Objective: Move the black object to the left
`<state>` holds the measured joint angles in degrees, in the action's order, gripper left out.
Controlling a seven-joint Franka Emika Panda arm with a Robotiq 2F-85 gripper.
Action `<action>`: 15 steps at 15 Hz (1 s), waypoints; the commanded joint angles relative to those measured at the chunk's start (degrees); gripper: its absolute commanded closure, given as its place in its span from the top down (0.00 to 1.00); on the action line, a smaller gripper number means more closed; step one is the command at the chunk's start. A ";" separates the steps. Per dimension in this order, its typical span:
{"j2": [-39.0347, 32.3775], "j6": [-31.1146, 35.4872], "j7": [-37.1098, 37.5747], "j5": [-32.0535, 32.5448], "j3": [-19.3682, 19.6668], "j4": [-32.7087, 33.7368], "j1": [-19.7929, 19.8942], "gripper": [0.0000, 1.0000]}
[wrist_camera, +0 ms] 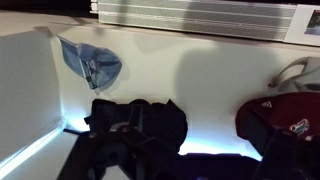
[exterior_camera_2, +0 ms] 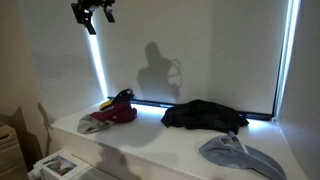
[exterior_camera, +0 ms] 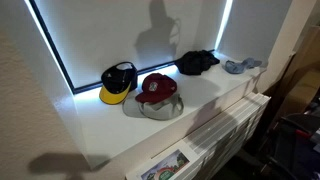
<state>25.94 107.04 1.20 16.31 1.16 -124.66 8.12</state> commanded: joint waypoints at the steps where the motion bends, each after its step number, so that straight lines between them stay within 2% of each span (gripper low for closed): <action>1: -0.04 -0.23 0.27 0.32 0.67 0.16 -0.86 1.00; 6: -0.04 -0.23 0.28 0.32 0.67 0.16 -0.86 1.00; 7: -3.03 -2.04 1.57 0.01 0.08 2.42 -0.82 1.00; 8: -6.99 -1.27 7.09 -1.22 -0.22 4.62 0.06 1.00; 10: -13.92 3.31 13.07 -2.23 0.74 7.85 0.79 1.00; 13: -23.32 6.52 20.15 -3.46 2.99 13.63 1.51 1.00; 15: -30.70 6.28 24.06 -3.98 5.08 18.49 1.90 1.00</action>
<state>5.78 113.69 21.07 14.11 4.25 -114.57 8.79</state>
